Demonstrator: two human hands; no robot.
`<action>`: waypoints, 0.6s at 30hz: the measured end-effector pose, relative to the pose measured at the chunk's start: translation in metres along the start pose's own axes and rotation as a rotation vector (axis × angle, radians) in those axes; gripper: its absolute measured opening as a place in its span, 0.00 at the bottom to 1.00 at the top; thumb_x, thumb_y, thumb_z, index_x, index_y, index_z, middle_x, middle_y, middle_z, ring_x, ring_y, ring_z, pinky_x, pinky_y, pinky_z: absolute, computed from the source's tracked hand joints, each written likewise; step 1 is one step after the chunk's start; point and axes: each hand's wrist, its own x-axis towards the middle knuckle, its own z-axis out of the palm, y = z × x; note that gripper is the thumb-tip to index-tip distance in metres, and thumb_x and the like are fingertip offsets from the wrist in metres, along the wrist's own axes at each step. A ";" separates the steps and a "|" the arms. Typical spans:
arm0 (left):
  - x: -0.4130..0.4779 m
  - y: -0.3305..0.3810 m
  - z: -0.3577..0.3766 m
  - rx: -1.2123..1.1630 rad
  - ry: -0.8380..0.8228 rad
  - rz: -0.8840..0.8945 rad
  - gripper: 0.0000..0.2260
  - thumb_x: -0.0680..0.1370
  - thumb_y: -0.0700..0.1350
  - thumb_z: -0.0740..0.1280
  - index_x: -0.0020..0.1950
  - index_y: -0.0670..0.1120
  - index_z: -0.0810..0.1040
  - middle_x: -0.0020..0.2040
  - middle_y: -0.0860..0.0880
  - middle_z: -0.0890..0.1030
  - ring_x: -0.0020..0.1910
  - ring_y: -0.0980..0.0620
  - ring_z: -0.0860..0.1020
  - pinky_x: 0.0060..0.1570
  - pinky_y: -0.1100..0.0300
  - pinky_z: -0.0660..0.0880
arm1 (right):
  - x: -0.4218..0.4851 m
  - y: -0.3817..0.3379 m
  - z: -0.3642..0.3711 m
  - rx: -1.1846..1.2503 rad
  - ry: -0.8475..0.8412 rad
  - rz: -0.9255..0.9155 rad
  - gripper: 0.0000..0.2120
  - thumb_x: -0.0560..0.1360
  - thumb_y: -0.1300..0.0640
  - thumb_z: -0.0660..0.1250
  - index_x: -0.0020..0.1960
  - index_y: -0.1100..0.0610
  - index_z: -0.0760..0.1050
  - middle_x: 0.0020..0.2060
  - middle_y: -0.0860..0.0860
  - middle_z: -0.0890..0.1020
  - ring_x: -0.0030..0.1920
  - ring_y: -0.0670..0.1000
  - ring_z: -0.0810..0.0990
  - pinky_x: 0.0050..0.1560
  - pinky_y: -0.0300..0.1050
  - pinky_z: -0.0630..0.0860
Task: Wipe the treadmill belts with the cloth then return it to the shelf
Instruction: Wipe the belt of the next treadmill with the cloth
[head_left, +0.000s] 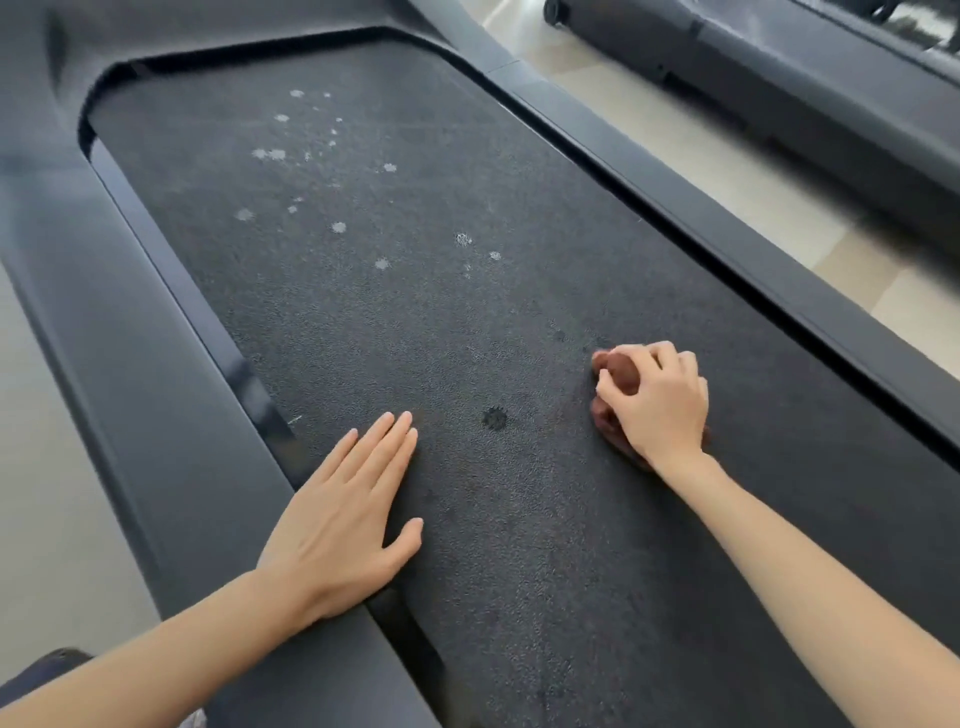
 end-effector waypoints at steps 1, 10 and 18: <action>0.000 -0.001 0.001 0.014 -0.001 -0.010 0.34 0.74 0.61 0.51 0.77 0.46 0.53 0.77 0.50 0.51 0.76 0.51 0.48 0.73 0.53 0.47 | 0.022 0.001 0.008 -0.019 0.001 0.081 0.13 0.73 0.46 0.66 0.54 0.51 0.78 0.51 0.54 0.77 0.54 0.60 0.71 0.50 0.53 0.68; 0.002 0.001 0.001 0.066 -0.044 -0.013 0.34 0.74 0.61 0.53 0.77 0.45 0.55 0.77 0.47 0.53 0.76 0.49 0.49 0.72 0.51 0.48 | 0.052 -0.076 0.035 -0.019 -0.109 -0.071 0.17 0.71 0.44 0.65 0.56 0.51 0.77 0.53 0.53 0.77 0.54 0.59 0.71 0.51 0.51 0.67; 0.003 0.001 -0.001 0.087 -0.044 0.002 0.35 0.74 0.60 0.54 0.75 0.40 0.58 0.76 0.46 0.56 0.76 0.47 0.54 0.71 0.50 0.53 | -0.046 -0.046 -0.010 0.212 -0.196 -0.812 0.13 0.69 0.46 0.67 0.50 0.50 0.80 0.46 0.48 0.79 0.44 0.54 0.74 0.44 0.49 0.69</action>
